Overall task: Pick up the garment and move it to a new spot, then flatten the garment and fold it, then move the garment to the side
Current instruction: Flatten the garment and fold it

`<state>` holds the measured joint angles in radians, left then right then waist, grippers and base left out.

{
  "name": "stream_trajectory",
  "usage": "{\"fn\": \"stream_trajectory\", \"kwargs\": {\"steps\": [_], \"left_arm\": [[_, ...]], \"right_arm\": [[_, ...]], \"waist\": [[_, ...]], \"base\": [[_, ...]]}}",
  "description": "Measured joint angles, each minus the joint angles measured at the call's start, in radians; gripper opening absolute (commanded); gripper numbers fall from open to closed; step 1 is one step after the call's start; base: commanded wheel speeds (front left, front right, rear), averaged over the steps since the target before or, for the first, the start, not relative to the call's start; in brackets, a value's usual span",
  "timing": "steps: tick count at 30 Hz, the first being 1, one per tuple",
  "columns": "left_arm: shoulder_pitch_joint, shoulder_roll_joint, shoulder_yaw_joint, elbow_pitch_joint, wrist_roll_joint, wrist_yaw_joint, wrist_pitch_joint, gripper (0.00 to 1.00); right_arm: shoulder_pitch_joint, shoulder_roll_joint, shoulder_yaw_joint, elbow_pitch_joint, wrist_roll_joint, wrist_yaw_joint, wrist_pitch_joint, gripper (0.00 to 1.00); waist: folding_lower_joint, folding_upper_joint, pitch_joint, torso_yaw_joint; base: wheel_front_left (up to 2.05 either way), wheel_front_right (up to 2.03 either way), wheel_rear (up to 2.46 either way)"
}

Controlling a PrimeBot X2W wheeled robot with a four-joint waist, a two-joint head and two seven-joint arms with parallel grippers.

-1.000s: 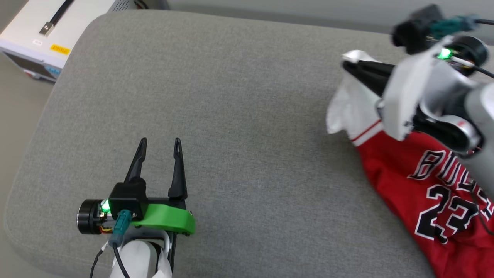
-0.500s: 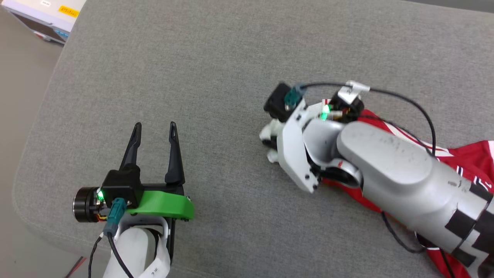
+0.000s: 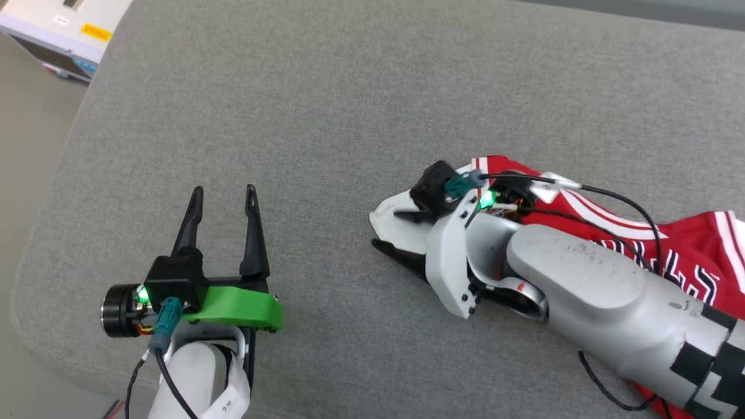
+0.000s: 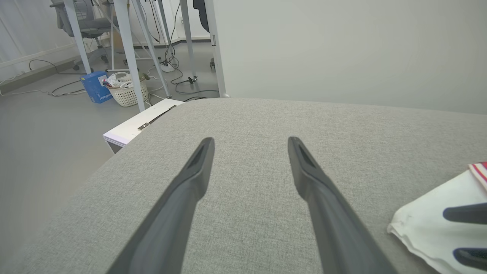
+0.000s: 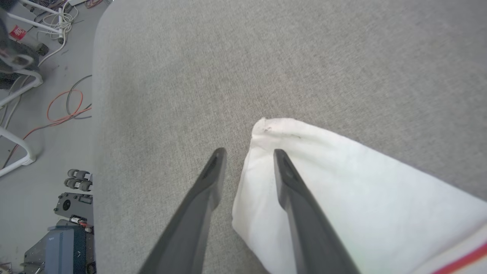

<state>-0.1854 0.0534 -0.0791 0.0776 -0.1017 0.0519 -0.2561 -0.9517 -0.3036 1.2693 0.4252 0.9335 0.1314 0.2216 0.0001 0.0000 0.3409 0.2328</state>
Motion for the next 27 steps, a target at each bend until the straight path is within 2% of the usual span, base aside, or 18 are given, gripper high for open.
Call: {"fn": "stream_trajectory", "kwargs": {"steps": [6, 10, 14, 20, 23, 27], "left_arm": [[0.023, 0.007, 0.043, -0.004, 0.022, -0.021, 0.000, 1.00], [0.045, 0.020, 0.064, -0.010, 0.028, -0.034, 0.000, 1.00], [0.052, 0.031, 0.074, -0.013, 0.032, -0.058, 0.000, 1.00], [0.038, 0.061, 0.072, 0.007, 0.030, -0.117, 0.000, 1.00], [-0.016, 0.095, 0.048, 0.049, 0.027, -0.147, 0.000, 1.00], [-0.125, 0.147, -0.015, 0.112, -0.004, -0.172, 0.042, 1.00]], "right_arm": [[0.029, -0.093, -0.152, -0.070, -0.066, 0.000, -0.307, 1.00], [0.116, -0.152, -0.287, -0.067, -0.145, 0.000, -0.412, 1.00], [0.237, -0.171, -0.482, -0.063, -0.238, 0.000, -0.460, 1.00], [0.465, -0.138, -0.801, -0.101, -0.413, 0.000, -0.474, 1.00], [0.590, -0.081, -0.971, -0.142, -0.491, 0.000, -0.474, 1.00], [0.720, -0.012, -1.111, -0.217, -0.579, 0.000, -0.477, 1.00]], "waist": [[0.0000, 0.0000, -0.063, -0.023], [0.0000, 0.0000, -0.102, -0.051], [0.0000, 0.0000, -0.139, -0.087], [0.0000, 0.0000, -0.179, -0.143], [-0.0001, 0.0001, -0.195, -0.170], [0.0000, 0.0000, -0.208, -0.198]], "base": [[0.00, 0.00, 0.00], [0.00, 0.00, 0.00], [0.00, 0.00, 0.00], [0.00, 0.00, 0.00], [0.00, 0.00, 0.00], [0.00, 0.00, 0.00]]}}
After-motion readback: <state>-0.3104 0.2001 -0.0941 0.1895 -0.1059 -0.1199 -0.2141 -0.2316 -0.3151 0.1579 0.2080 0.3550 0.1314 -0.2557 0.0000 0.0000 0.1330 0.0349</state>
